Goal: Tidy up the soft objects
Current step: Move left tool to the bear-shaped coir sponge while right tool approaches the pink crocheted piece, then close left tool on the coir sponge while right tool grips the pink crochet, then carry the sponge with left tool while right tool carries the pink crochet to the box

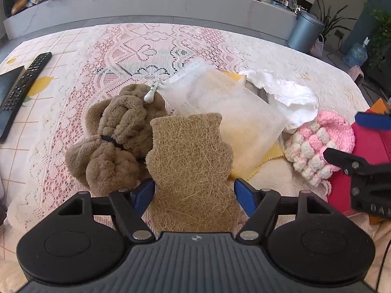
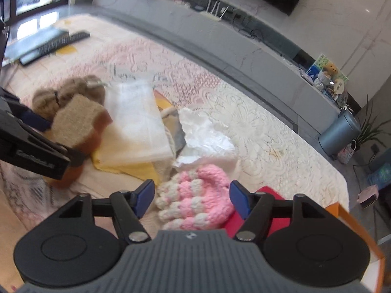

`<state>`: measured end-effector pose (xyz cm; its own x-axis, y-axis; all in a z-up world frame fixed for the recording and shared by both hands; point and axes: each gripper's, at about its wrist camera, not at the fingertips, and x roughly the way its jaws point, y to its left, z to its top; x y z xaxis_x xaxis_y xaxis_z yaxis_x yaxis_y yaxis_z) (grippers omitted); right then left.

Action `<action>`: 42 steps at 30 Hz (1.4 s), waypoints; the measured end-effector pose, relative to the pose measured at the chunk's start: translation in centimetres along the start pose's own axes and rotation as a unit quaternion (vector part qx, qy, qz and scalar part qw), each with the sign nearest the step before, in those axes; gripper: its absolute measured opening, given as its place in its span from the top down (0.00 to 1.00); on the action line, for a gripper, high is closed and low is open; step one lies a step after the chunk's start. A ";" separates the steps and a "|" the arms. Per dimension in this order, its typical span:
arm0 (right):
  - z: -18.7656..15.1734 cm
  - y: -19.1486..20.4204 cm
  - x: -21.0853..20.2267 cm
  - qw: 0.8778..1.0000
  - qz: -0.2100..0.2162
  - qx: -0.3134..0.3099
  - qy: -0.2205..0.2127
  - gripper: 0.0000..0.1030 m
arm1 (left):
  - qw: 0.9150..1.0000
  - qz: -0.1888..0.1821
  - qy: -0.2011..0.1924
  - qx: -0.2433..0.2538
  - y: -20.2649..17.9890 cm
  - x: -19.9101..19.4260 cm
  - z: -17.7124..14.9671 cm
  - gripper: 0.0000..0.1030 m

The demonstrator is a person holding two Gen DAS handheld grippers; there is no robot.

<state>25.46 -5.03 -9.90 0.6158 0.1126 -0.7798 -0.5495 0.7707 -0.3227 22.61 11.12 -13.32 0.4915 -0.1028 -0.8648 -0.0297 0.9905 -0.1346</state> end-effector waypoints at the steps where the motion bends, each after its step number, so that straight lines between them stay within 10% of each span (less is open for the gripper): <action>1: 0.4 -0.2 0.6 1.000 0.001 -0.018 0.013 0.33 | 1.000 0.000 -0.002 0.003 -0.1 0.0 0.0 0.21; 13: 3.3 -2.7 6.0 0.988 0.061 -0.054 0.129 0.36 | 0.998 -0.015 -0.053 0.013 -0.4 -3.1 -0.2 0.23; 17: 3.3 -2.5 6.1 0.986 0.074 -0.046 0.142 0.57 | 0.998 -0.020 -0.063 0.012 -0.5 -3.8 -0.1 0.23; 19: 3.2 -2.1 5.6 0.987 0.069 -0.054 0.138 0.75 | 0.998 -0.020 -0.067 0.011 -0.4 -4.1 -0.1 0.23; 24: 2.9 -1.3 2.6 0.988 0.085 -0.045 0.123 0.84 | 0.997 -0.021 -0.074 0.015 -0.9 -5.5 -0.4 0.23; 42: -3.1 -4.9 -14.2 0.991 0.095 0.091 -0.020 0.86 | 0.987 -0.083 -0.110 0.079 -7.6 -14.5 -3.2 0.23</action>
<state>17.70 -12.31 1.08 0.5342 0.2888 -0.7945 -0.5493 0.8330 -0.0666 12.90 4.81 -1.31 0.6552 -0.2597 -0.7094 0.1945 0.9654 -0.1737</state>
